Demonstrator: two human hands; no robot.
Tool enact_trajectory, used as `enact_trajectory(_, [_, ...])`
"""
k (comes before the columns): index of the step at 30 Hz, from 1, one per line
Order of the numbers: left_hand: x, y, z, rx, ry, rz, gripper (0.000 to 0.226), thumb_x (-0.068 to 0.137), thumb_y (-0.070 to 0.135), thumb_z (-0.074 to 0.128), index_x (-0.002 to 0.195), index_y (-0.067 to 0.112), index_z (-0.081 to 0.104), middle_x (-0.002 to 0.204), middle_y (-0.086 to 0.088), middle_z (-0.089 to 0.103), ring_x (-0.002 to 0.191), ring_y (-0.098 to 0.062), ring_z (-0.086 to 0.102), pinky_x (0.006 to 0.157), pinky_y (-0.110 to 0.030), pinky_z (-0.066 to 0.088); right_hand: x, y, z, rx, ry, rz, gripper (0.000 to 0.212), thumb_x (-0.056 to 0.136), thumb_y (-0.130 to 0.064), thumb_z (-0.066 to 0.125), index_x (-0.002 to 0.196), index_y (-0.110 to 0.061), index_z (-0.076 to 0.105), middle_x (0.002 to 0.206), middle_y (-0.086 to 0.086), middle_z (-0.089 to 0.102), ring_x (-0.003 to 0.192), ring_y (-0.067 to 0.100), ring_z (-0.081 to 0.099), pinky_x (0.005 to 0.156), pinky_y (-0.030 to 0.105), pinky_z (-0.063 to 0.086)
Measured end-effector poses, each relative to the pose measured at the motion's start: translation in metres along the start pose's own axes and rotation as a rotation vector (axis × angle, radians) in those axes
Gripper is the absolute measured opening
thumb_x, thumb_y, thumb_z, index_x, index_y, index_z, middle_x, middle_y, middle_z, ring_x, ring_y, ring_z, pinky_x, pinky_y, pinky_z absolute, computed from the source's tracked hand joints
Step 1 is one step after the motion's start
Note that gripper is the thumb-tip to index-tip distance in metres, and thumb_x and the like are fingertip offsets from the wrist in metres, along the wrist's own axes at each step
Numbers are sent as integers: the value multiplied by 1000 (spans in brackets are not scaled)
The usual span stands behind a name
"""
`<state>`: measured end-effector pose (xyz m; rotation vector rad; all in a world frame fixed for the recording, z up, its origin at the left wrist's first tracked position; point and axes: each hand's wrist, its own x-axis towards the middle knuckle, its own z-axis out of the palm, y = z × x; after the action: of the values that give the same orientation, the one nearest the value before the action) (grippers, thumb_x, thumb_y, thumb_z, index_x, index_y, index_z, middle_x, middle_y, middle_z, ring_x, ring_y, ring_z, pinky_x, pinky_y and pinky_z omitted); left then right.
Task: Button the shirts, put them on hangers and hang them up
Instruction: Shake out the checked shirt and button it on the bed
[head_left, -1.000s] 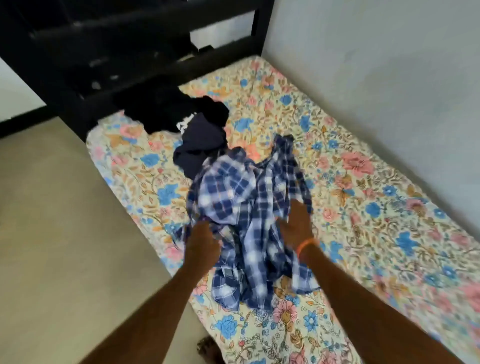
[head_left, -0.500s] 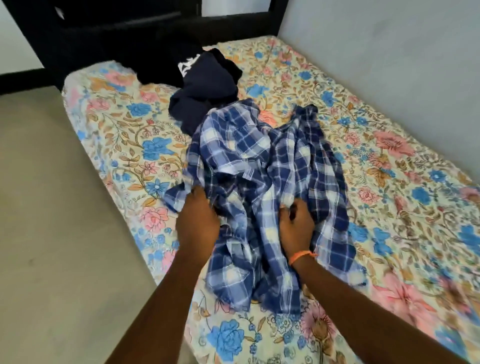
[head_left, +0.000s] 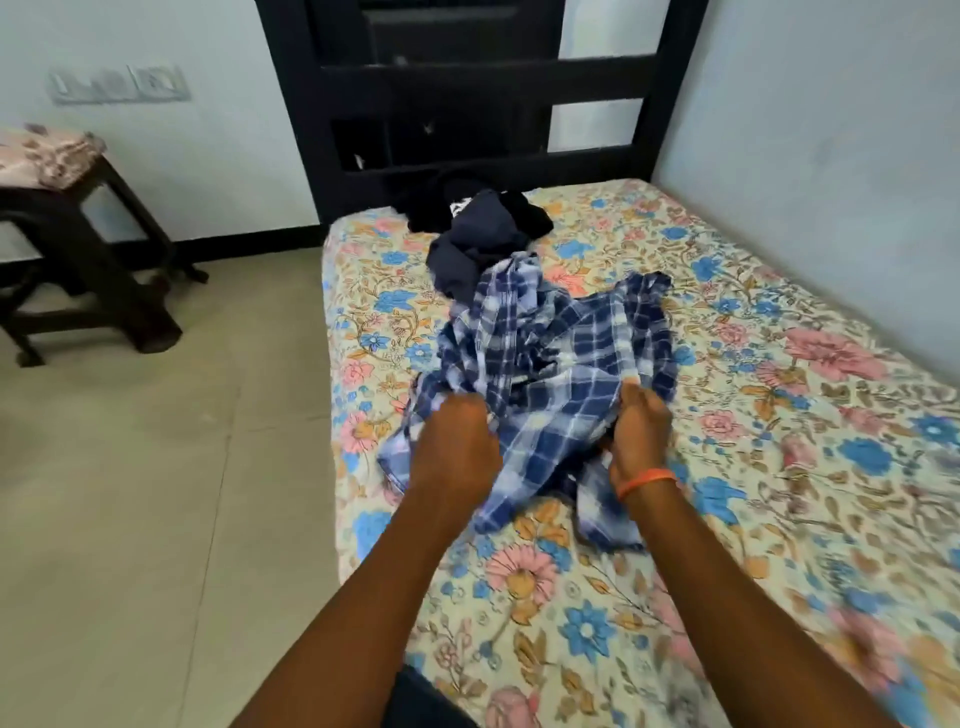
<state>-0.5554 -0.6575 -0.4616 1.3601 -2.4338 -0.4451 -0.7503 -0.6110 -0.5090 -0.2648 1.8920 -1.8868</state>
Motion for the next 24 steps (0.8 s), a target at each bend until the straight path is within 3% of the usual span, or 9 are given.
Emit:
enact_trajectory(4, [-37,29,31,-78,-57,-47,18,97,16,50,112,6,52,97,-13,61,86,-32,62,61,-38,45,24,-59,-53,-135,-71,-156,36,92,-26,59,61,-14,44,66,12,38,67,21,35,64,36,31])
enact_trajectory(9, [-82,35,59,-285,-124,-21,30,99,37,50,118,13,47,86,-2,60,76,-21,61,64,-38,53,15,-118,-46,-113,-529,-275,22,100,-23,57,85,-8,64,65,7,55,56,20,51,56,30,46])
enact_trajectory(11, [-84,31,63,-281,-139,-50,29,99,38,51,115,14,47,80,1,56,75,-22,61,63,-37,52,-6,-111,-24,-423,-758,-334,16,100,-26,58,99,-11,65,84,3,63,73,15,61,68,29,53])
enact_trajectory(13, [-82,25,61,-244,-163,-88,29,98,36,52,113,13,47,87,-3,59,85,-28,63,67,-37,50,-24,-75,-12,-929,-951,-376,28,101,-32,55,106,-6,64,89,2,61,79,16,58,76,32,47])
enact_trajectory(15, [-81,21,60,-204,-186,-111,31,98,35,52,117,12,47,103,-8,64,97,-30,64,71,-35,46,-32,-34,-19,-1104,-854,-430,36,103,-28,52,120,3,62,105,11,64,95,26,61,86,38,46])
enact_trajectory(16, [-81,21,60,-195,-203,-123,33,98,35,51,121,11,46,108,-10,64,102,-30,63,72,-33,43,-35,-16,-29,-1025,-721,-470,32,102,-22,53,118,4,63,112,17,64,102,31,61,91,41,47])
enact_trajectory(18, [-79,23,61,-204,-226,-141,38,99,39,50,123,10,46,112,-10,63,105,-30,61,73,-34,42,-39,6,-54,-777,-411,-544,15,97,-9,58,106,-2,68,108,13,64,101,25,59,93,39,49])
enact_trajectory(20, [-75,26,63,-230,-227,-180,41,99,43,49,122,9,46,110,-10,62,103,-31,62,74,-36,46,-30,28,-79,-753,-222,-504,9,92,-5,64,99,-8,70,105,10,62,97,21,57,92,39,50])
enact_trajectory(24, [-69,31,67,-310,-193,-243,36,99,43,49,110,9,47,92,-5,59,90,-29,62,75,-41,53,-17,50,-106,-1057,-242,-469,10,82,-12,75,93,-13,76,103,11,64,103,31,58,86,42,53])
